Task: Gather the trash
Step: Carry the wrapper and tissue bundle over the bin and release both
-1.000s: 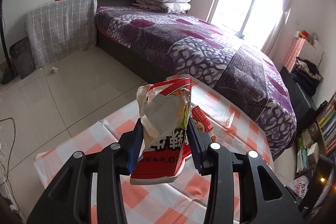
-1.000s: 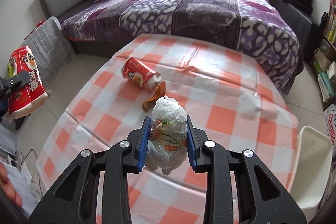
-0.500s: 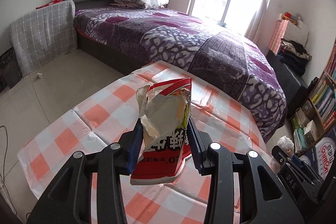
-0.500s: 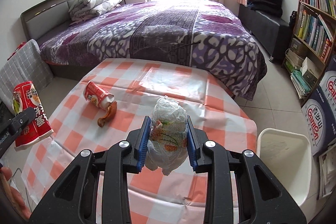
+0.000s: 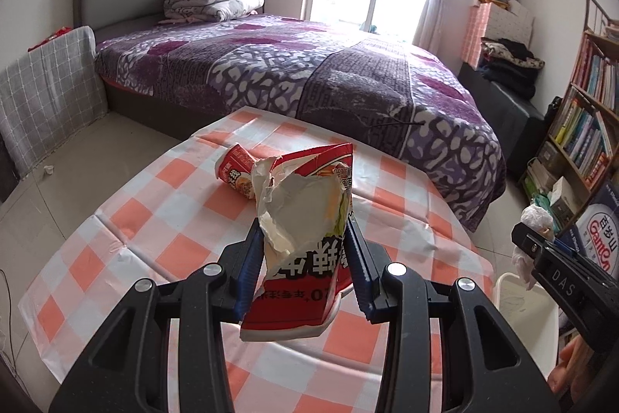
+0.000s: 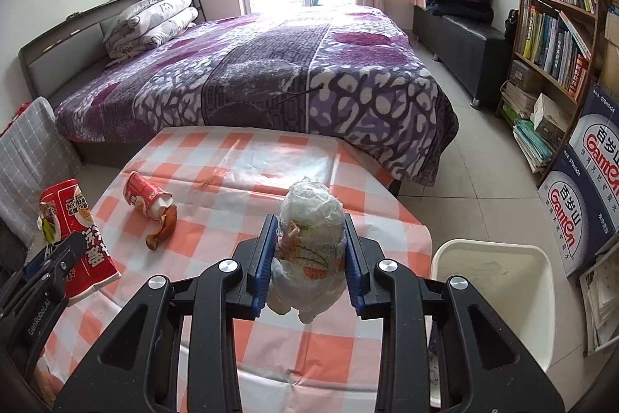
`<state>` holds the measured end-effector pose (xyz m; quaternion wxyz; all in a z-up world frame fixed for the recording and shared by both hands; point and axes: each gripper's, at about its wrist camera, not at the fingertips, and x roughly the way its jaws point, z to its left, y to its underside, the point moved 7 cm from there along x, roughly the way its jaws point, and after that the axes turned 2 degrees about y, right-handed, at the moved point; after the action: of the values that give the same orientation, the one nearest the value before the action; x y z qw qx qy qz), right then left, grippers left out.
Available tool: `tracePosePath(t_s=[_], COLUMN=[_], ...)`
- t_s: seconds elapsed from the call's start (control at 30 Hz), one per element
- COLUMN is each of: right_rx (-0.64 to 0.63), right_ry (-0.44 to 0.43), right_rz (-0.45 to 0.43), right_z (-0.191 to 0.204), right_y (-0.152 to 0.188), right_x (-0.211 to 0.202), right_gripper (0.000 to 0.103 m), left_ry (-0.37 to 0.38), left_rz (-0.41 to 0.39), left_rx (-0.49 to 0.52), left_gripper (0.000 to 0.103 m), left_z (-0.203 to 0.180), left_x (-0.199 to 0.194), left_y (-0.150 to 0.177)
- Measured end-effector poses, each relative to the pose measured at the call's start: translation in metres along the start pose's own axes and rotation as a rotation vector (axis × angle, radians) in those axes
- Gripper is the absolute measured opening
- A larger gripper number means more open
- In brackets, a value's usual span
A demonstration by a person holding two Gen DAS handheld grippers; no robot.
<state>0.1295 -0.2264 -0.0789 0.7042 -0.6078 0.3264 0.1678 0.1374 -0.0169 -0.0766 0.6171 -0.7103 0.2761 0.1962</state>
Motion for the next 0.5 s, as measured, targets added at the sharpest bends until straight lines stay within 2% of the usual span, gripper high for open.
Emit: tracePosePath(t_s=[0.5], right_rx=[0.132], right_ry=[0.084], right_rz=[0.017], right_z=[-0.073], right_y=[-0.004], right_x=[-0.003], right_gripper=[0.031], left_ry=[0.072], left_rz=[0.027], left_rx=[0.085], left_gripper=[0.041], left_z=[-0.049], left_x=[0.004], left_y=[0.013])
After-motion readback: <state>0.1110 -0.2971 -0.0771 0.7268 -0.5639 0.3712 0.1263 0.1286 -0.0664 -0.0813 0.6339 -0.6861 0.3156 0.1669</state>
